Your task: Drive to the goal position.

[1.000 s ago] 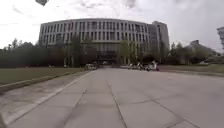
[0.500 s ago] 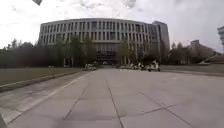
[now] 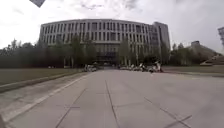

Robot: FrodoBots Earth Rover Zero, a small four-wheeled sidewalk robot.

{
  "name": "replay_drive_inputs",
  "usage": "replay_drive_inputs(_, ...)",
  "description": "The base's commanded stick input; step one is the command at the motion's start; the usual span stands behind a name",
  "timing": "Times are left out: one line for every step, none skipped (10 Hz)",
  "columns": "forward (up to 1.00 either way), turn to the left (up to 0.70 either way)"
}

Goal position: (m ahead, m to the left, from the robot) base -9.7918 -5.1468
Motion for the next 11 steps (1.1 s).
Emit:
replay_drive_inputs(0.7,-0.01)
replay_drive_inputs(0.7,-0.01)
replay_drive_inputs(0.7,-0.01)
replay_drive_inputs(0.7,-0.01)
replay_drive_inputs(0.7,-0.01)
replay_drive_inputs(0.7,-0.01)
replay_drive_inputs(0.7,-0.01)
replay_drive_inputs(0.7,-0.01)
replay_drive_inputs(0.7,-0.01)
replay_drive_inputs(0.7,-0.01)
replay_drive_inputs(0.7,-0.01)
